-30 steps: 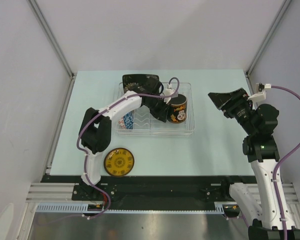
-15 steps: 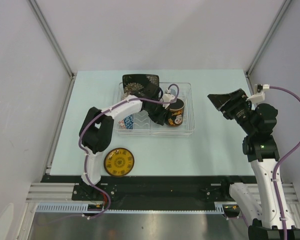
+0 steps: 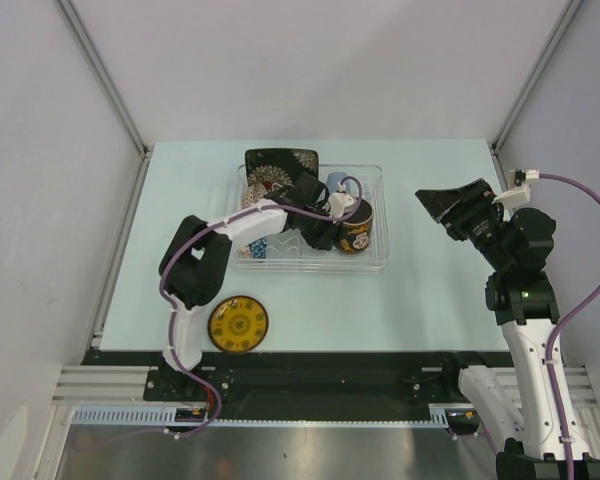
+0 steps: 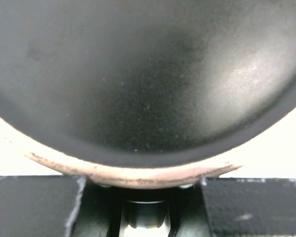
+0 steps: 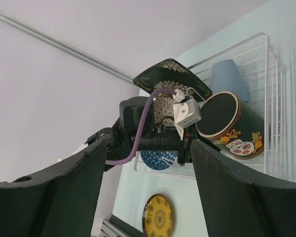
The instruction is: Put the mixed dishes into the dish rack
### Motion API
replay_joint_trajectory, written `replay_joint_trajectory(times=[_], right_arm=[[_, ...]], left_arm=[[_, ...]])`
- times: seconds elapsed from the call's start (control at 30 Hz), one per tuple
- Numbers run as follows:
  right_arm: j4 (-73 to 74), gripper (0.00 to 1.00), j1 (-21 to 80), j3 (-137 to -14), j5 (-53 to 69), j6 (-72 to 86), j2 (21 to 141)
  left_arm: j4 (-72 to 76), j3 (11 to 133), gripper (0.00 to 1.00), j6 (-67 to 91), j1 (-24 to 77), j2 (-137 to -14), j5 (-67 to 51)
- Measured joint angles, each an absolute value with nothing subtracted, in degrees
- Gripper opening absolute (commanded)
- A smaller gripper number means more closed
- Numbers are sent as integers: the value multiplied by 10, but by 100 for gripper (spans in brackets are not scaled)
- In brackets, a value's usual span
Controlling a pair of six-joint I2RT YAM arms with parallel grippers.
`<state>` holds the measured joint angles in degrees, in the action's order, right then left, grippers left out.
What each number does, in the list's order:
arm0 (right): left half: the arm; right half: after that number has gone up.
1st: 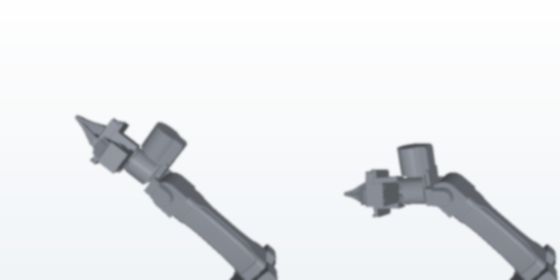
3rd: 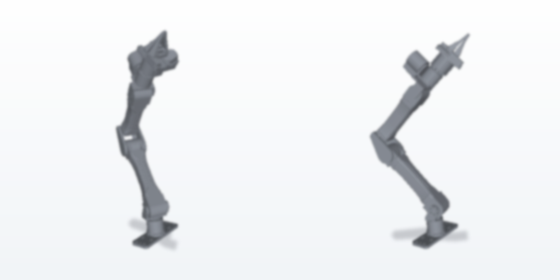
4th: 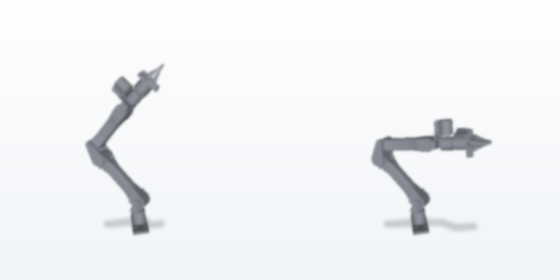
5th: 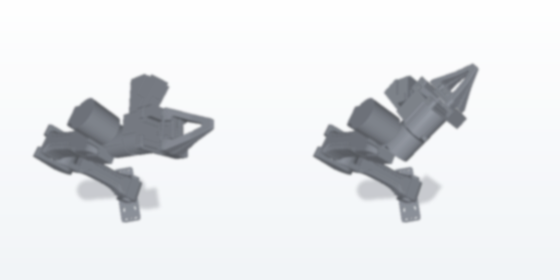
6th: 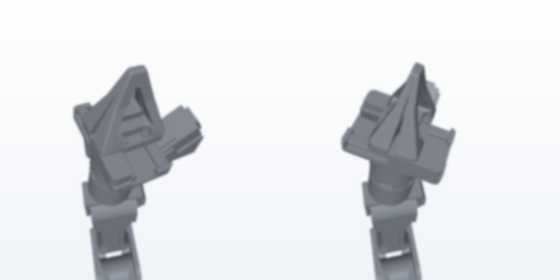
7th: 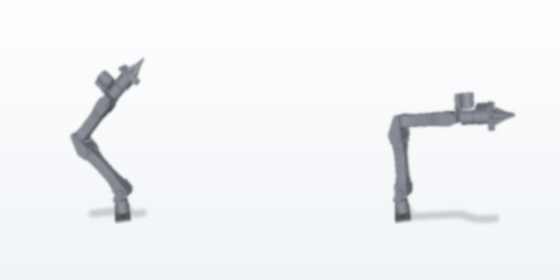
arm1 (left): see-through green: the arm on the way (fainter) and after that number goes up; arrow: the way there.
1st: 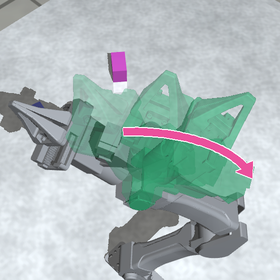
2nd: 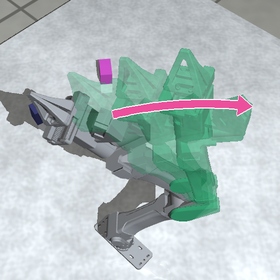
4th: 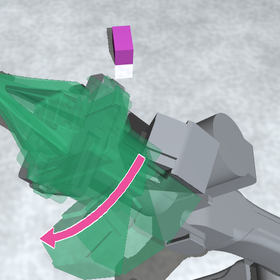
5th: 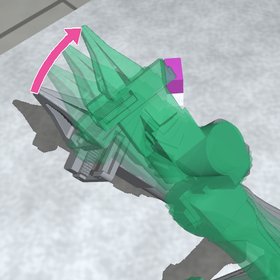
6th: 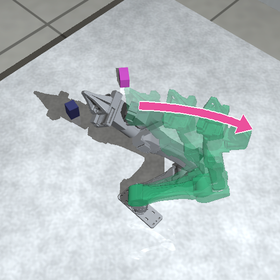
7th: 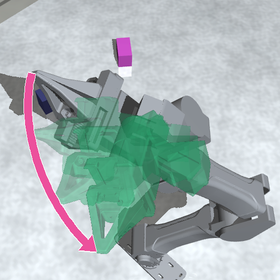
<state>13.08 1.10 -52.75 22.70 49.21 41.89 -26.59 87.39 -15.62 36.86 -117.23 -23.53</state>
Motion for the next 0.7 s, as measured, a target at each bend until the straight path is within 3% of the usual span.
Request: replay_joint_trajectory(times=[0.17,0.4,0.5,0.6,0.7], right_arm=[[135,75,11,-528,227,492,419],[135,75,11,-528,227,492,421],[135,76,11,-528,227,492,422],[135,76,11,-528,227,492,422],[135,76,11,-528,227,492,422]], left_arm=[[-252,861,14,-172,375,-1167,-223],[-253,839,53,-197,380,-1151,-211],[-262,827,58,-200,382,-1135,-212],[-265,824,73,-200,382,-1121,-211],[-257,824,77,-201,381,-1111,-209]])
